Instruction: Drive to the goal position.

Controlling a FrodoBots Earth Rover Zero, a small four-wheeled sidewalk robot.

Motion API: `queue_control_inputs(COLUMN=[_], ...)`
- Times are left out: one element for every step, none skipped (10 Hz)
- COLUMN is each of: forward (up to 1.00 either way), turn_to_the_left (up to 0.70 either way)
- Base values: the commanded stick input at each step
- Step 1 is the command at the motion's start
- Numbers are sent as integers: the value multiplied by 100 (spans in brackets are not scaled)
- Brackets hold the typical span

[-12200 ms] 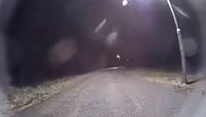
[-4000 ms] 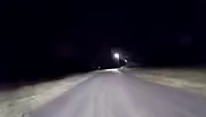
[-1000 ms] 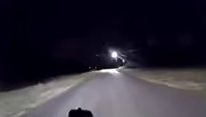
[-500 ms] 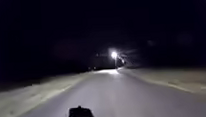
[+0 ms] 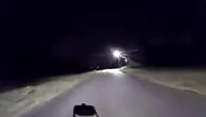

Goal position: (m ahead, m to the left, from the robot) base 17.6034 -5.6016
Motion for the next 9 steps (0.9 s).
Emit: queue_control_inputs(forward=[100, 100, 100, 100, 100, 100, 100, 100, 100], turn_to_the_left=[8, 5, 4, 4, 4, 3, 3, 3, 2])
